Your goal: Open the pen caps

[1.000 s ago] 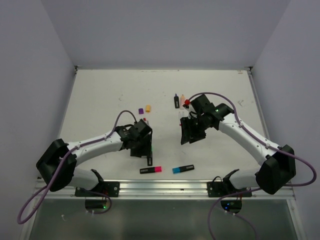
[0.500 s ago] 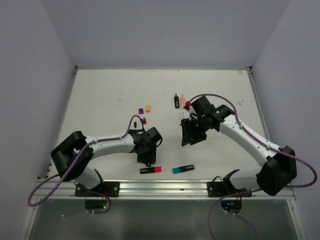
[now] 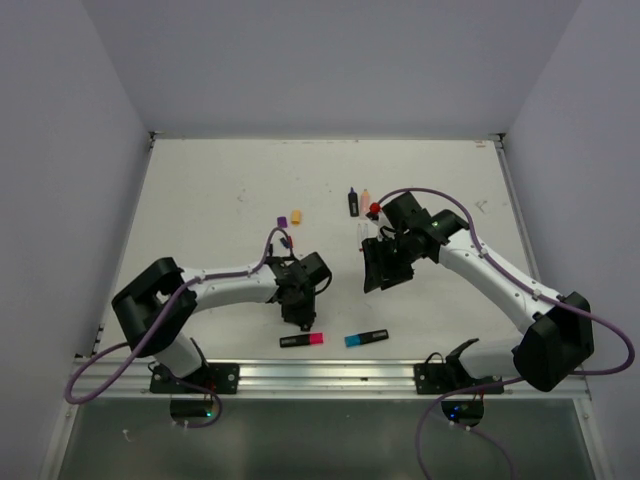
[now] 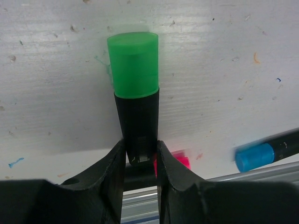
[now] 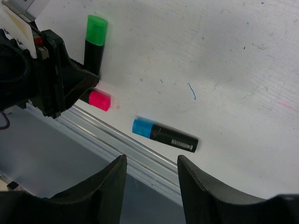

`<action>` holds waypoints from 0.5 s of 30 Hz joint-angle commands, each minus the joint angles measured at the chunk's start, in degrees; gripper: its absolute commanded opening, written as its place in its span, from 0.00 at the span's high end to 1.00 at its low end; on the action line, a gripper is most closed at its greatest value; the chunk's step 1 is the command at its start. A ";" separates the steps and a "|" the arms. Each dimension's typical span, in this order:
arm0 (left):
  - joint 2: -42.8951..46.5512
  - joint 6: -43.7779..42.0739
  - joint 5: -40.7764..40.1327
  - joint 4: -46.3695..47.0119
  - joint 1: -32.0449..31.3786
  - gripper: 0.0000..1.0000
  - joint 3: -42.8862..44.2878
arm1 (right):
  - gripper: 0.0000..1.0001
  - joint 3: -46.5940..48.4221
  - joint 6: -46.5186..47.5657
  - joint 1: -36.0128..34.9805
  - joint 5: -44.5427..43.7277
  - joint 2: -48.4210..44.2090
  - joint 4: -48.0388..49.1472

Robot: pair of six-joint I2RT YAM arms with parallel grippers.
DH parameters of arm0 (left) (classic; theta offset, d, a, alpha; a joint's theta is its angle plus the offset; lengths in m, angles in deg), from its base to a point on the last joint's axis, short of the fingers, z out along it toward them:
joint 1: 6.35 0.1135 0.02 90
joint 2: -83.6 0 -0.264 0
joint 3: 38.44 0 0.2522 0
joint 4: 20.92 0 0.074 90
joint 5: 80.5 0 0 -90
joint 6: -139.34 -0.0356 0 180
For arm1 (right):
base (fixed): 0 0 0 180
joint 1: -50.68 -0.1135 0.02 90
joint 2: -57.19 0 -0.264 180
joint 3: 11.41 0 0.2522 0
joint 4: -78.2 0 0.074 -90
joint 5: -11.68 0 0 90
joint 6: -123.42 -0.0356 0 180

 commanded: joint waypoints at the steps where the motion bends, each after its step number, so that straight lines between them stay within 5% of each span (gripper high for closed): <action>1: -3.15 -0.53 -5.88 -0.74 -0.07 0.87 1.41 | 0.48 0.56 1.66 0.12 1.33 -1.28 -0.50; 4: -3.42 -2.81 -8.08 -4.08 0.72 1.00 5.89 | 0.48 1.44 1.57 0.12 1.60 -0.84 -0.41; 10: -2.11 -10.01 -10.81 -11.47 1.52 1.00 19.23 | 0.48 6.09 -0.70 1.00 4.05 1.09 -0.15; 15: 3.08 -15.56 -6.25 -7.69 1.60 1.00 21.11 | 0.47 9.18 -6.33 3.98 10.90 5.57 4.76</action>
